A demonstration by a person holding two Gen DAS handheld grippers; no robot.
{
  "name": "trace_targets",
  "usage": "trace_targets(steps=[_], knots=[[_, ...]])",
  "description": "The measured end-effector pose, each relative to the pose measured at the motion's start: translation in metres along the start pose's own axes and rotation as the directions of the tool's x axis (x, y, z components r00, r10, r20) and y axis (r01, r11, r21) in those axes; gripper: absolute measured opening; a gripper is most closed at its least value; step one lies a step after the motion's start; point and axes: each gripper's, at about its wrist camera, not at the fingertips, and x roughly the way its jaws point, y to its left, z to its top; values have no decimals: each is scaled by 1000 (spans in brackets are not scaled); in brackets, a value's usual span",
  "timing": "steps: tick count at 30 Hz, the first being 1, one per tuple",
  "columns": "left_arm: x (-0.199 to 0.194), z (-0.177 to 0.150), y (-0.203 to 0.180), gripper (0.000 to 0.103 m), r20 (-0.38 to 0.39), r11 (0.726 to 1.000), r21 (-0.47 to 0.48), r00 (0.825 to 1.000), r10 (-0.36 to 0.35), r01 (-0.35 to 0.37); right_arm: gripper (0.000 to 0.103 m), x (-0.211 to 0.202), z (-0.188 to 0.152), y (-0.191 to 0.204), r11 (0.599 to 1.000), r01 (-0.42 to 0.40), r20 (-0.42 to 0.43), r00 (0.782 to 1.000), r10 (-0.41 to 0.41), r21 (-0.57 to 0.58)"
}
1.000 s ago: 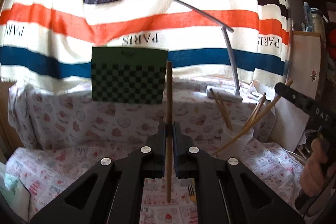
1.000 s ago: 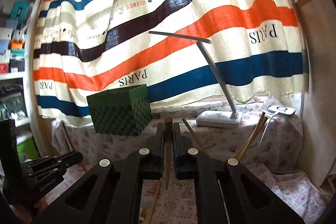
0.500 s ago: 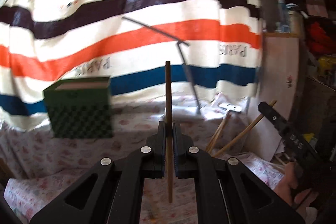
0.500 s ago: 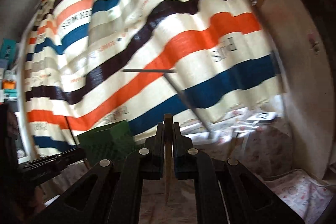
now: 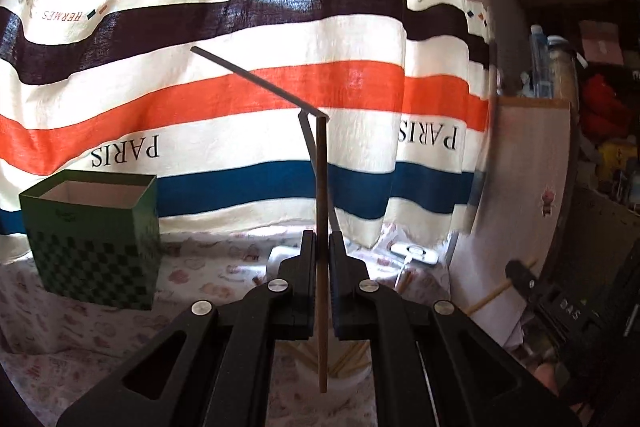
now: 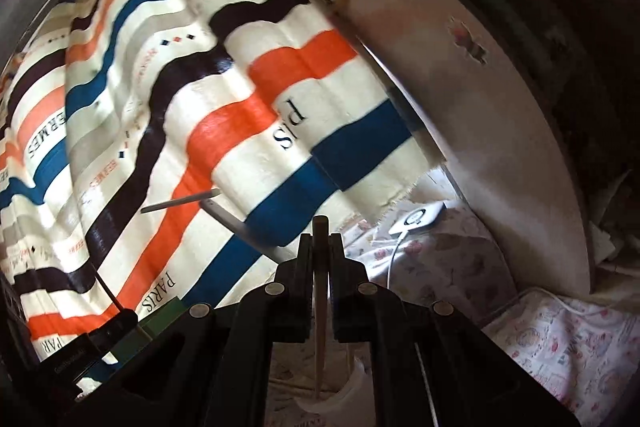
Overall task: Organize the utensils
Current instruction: 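Lower both sticks into the clear cup and open both tools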
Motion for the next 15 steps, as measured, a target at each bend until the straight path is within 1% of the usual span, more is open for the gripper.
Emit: trace_targets(steps=[3, 6, 9, 11, 14, 15], knots=[[14, -2, -2, 5, 20, 1000, 7, 1000, 4, -4, 8, 7, -1, -7, 1000, -3, -24, 1000, 3, 28], [30, -12, -3, 5, 19, 1000, 8, 999, 25, -26, 8, 16, -5, -6, 1000, 15, -39, 999, -15, -1], [46, -28, -3, 5, 21, 998, 6, 998, 55, -55, 8, 30, -12, -3, 1000, -3, -93, 996, 0, -31], [57, -36, -4, 5, 3, 998, 3, 998, 70, -70, 8, 37, -18, -1, 998, -17, -130, 991, 9, -59], [67, -46, -1, 5, -30, 998, -15, 997, 65, -66, 8, 44, -26, 3, 994, 9, -151, 988, -26, -110], [69, -48, 0, 5, -37, 998, -18, 997, 63, -64, 8, 48, -28, 5, 993, 13, -171, 985, -34, -121]])
